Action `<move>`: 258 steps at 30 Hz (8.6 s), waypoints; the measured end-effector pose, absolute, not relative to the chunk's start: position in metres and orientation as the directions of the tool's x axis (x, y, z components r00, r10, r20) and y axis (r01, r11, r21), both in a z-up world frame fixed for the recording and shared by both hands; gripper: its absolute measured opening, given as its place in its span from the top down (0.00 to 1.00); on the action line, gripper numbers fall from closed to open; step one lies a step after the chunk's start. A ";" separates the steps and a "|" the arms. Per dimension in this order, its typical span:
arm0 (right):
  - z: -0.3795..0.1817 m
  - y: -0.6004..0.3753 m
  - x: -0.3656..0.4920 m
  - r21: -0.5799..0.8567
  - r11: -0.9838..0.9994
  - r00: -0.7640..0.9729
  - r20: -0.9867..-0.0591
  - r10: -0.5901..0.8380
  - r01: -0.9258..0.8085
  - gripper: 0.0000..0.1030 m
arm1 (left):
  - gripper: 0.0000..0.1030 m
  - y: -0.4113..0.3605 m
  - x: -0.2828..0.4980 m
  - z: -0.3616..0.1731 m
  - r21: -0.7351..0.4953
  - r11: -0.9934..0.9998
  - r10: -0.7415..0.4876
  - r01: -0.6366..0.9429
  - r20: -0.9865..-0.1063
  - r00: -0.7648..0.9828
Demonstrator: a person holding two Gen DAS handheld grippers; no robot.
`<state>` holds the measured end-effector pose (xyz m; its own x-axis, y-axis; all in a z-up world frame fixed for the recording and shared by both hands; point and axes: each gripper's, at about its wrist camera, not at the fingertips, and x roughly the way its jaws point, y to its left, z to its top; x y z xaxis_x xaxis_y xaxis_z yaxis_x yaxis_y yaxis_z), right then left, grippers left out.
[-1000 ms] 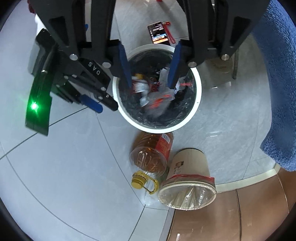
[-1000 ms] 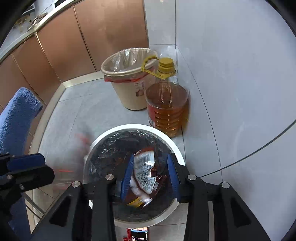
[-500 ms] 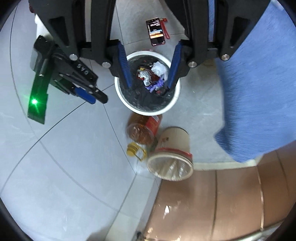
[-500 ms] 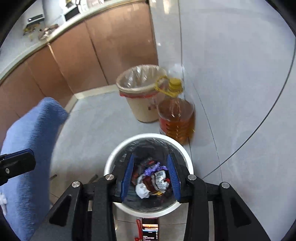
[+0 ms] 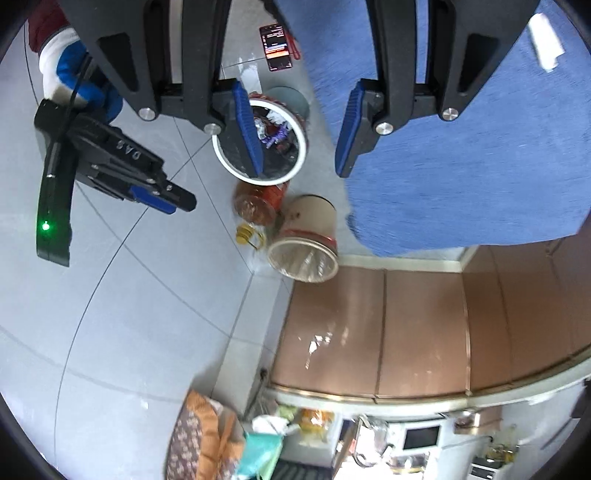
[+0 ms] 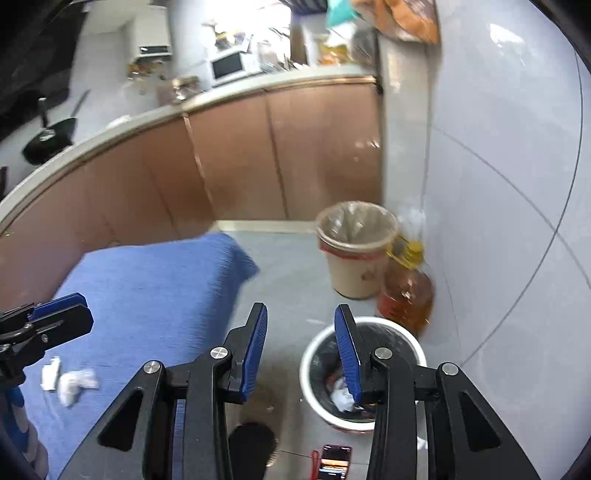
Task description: Collect trash
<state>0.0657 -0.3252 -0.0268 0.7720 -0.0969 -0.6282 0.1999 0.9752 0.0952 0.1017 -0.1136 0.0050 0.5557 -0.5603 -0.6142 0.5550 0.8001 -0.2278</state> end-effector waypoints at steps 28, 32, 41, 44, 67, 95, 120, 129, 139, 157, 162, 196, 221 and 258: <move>0.017 -0.173 0.026 0.117 0.985 0.805 -0.567 0.174 -0.130 0.62 | 0.53 0.127 0.029 0.010 -0.242 0.952 -0.297 0.187 -0.584 0.755; 0.010 -0.163 0.028 0.122 0.982 0.792 -0.580 0.189 -0.145 0.61 | 0.53 0.140 0.029 0.001 -0.254 0.953 -0.289 0.166 -0.593 0.752; -0.002 -0.150 0.035 0.135 0.974 0.764 -0.605 0.226 -0.181 0.60 | 0.53 0.154 0.032 -0.013 -0.261 0.957 -0.265 0.127 -0.611 0.746; -0.006 -0.146 0.037 0.143 0.971 0.753 -0.612 0.241 -0.194 0.60 | 0.53 0.158 0.034 -0.019 -0.259 0.959 -0.256 0.115 -0.620 0.742; -0.075 -0.109 0.080 0.286 0.913 0.543 -0.736 0.404 -0.291 0.55 | 0.49 0.186 0.075 -0.094 -0.286 0.957 -0.254 0.048 -0.751 0.609; -0.157 -0.071 0.161 0.542 0.820 0.265 -0.776 0.572 -0.183 0.55 | 0.60 0.174 0.141 -0.160 -0.306 0.951 -0.296 0.054 -0.838 0.459; -0.147 -0.005 0.153 0.429 0.834 0.268 -0.807 0.527 -0.348 0.69 | 0.95 0.176 0.138 -0.145 -0.282 0.958 -0.265 0.047 -0.815 0.515; -0.113 -0.043 0.144 0.419 0.836 0.363 -0.762 0.536 -0.355 0.69 | 0.95 0.166 0.122 -0.109 -0.270 0.960 -0.266 0.076 -0.787 0.556; -0.077 -0.163 0.120 0.393 0.893 0.534 -0.718 0.447 -0.218 0.69 | 0.95 0.095 0.130 -0.064 -0.234 0.949 -0.314 0.210 -0.762 0.566; -0.136 -0.390 0.111 0.163 0.955 0.573 -0.820 -0.008 0.246 0.69 | 0.95 -0.225 0.179 -0.083 -0.156 0.780 -0.441 0.606 -0.824 0.355; -0.173 -0.430 0.118 0.153 0.935 0.523 -0.851 -0.039 0.320 0.69 | 0.95 -0.299 0.196 -0.120 -0.151 0.757 -0.416 0.636 -0.862 0.290; -0.140 -0.415 0.109 0.072 0.936 0.574 -0.805 -0.150 0.346 0.53 | 0.67 -0.248 0.177 -0.078 -0.250 0.796 -0.538 0.551 -0.710 0.454; -0.004 -0.192 0.031 -0.016 1.000 0.810 -0.586 -0.030 0.025 0.40 | 0.31 0.015 0.025 0.016 0.047 0.977 -0.166 0.206 -0.429 0.888; 0.013 -0.169 0.002 -0.064 0.990 0.893 -0.428 -0.139 0.123 0.00 | 0.16 0.059 0.005 0.015 0.060 0.997 -0.022 0.048 -0.380 0.925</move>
<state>0.0016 -0.1692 0.0127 0.8929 -0.1390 -0.4284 0.1233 0.9903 -0.0642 0.0049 0.0593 0.0149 0.9248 -0.0219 -0.3797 0.0481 0.9971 0.0597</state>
